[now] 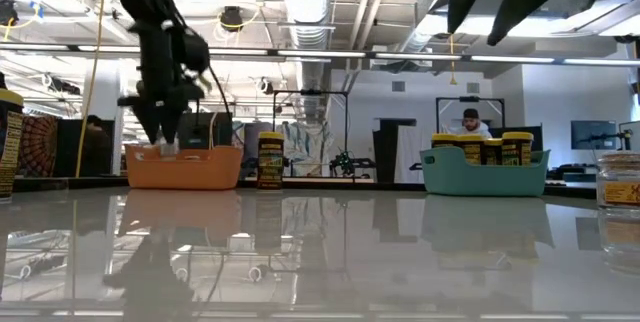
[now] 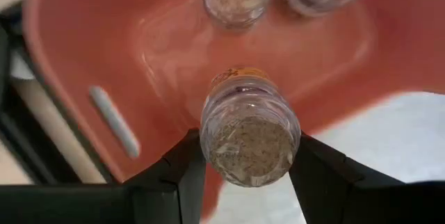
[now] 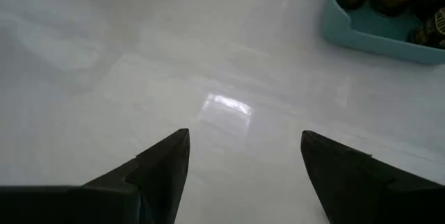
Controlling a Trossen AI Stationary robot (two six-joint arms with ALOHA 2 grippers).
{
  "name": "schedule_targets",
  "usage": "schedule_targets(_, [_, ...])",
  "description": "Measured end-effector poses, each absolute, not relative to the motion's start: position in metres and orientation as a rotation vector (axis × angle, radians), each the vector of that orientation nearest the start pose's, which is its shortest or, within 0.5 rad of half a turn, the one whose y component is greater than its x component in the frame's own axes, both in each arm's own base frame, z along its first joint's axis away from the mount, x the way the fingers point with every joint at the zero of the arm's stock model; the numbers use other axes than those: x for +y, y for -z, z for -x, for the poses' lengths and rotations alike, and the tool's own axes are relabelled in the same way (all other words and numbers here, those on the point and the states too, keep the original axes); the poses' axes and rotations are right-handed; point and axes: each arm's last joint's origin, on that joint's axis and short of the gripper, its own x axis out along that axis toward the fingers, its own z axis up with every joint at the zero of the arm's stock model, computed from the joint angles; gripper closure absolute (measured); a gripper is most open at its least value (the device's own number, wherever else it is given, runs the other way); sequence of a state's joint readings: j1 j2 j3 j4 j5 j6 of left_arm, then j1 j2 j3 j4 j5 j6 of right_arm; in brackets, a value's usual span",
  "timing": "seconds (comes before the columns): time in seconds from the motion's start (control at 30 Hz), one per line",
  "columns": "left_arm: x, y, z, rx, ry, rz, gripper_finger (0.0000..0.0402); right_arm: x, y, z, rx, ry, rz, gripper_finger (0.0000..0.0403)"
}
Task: Sort spices by type
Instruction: Put the bottom brown small seasoning bottle into the orange bin, then put the brown small seasoning bottle into the orange bin
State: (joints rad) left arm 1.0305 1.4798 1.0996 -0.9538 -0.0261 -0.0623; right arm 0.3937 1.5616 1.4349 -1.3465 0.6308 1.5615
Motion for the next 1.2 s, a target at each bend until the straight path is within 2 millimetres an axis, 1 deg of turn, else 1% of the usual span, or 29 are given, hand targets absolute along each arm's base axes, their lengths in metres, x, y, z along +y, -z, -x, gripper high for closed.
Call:
schedule_targets(0.13, [0.248,-0.216,-0.143,1.21,-0.935,0.73,0.0227,0.083,-0.305,-0.265,0.763,1.06,-0.637,0.0101])
schedule_targets(0.3, [0.254,-0.202,-0.146,1.241,-0.938,0.752,0.0209,0.079,-0.306,-0.268,0.752,1.067,-0.653,0.0101])
schedule_targets(0.83, [0.257,-0.203,-0.148,1.183,-1.001,0.787,0.0202,0.078,-0.306,-0.268,0.75,1.071,-0.657,0.0101])
schedule_targets(0.93, [0.257,-0.203,-0.148,1.181,-1.004,0.792,0.0188,0.078,-0.306,-0.268,0.75,1.071,-0.657,0.0101])
schedule_targets(1.1, [0.257,-0.203,-0.148,1.186,-1.0,0.789,0.015,0.078,-0.305,-0.268,0.755,1.069,-0.66,0.0101])
schedule_targets(1.2, [0.255,-0.203,-0.147,1.192,-1.002,0.798,0.0135,0.078,-0.304,-0.268,0.806,1.061,-0.693,0.0101])
